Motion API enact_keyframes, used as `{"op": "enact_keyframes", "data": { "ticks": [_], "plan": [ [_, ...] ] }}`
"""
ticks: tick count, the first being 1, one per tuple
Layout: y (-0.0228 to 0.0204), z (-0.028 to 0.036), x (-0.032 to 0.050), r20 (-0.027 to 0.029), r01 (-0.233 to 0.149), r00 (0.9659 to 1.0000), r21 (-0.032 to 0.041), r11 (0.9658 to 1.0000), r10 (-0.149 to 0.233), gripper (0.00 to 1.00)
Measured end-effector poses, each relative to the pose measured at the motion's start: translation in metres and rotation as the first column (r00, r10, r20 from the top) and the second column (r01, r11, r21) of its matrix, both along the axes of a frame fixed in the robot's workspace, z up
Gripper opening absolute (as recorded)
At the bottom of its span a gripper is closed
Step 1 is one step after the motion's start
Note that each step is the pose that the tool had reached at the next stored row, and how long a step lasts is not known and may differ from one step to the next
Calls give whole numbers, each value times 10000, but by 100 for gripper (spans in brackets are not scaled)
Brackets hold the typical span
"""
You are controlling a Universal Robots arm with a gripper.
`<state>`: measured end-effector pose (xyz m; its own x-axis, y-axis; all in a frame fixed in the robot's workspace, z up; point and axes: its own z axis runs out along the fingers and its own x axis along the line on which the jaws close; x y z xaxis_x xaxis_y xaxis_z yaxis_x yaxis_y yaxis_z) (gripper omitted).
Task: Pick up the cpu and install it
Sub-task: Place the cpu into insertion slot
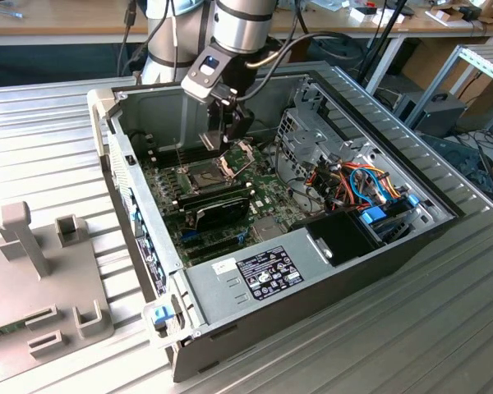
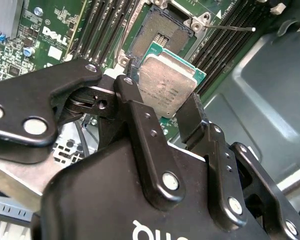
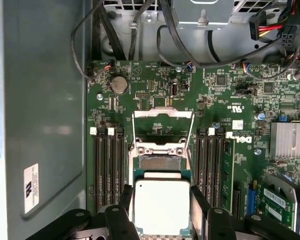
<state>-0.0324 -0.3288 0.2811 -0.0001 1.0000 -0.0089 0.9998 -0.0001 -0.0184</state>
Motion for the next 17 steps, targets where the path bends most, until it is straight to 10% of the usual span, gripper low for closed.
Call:
{"op": "enact_keyframes", "data": {
  "ticks": [17],
  "plan": [
    [0, -358, 0, 0, 19, 10000, -3, 10000, -19, 55]
  ]
}}
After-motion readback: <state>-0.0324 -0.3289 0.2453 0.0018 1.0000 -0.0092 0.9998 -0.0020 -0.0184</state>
